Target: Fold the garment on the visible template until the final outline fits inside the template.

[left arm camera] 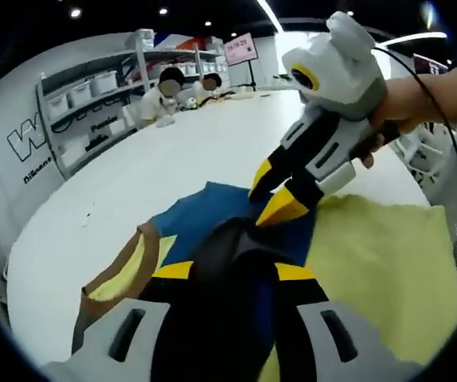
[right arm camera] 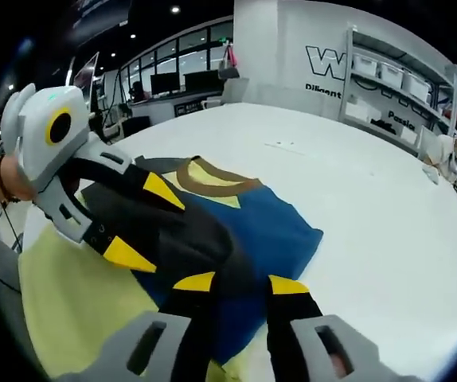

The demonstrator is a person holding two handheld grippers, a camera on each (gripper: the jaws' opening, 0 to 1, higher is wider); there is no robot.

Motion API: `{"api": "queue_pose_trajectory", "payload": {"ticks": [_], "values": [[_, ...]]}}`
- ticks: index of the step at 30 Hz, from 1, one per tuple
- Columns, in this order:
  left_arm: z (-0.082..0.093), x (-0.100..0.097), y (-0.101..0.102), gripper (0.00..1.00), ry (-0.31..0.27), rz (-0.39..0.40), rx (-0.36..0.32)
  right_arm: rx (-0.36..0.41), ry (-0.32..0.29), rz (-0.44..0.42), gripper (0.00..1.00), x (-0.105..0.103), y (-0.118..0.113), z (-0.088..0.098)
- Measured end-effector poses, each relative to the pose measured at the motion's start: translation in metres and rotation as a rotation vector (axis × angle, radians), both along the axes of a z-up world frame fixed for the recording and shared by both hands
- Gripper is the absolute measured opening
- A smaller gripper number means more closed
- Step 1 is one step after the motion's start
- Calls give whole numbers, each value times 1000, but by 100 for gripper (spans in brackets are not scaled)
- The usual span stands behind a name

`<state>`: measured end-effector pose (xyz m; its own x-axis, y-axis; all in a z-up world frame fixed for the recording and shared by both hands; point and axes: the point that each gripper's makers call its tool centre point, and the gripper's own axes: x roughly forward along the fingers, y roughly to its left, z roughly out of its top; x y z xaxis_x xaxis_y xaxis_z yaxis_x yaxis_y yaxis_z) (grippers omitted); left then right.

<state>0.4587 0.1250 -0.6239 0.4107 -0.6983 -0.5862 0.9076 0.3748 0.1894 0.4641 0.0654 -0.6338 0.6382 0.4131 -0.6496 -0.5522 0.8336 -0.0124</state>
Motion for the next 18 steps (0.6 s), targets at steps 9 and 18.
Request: {"api": "queue_pose_trajectory", "payload": {"ticks": [9,18], "values": [[2,-10,-13,15,-25,-62,-17,-22,20,15,1,-1,-1,-5],[7,-18,-19,0,6,-43,-78,-36,28,24,0,-1,-2,-2]]}}
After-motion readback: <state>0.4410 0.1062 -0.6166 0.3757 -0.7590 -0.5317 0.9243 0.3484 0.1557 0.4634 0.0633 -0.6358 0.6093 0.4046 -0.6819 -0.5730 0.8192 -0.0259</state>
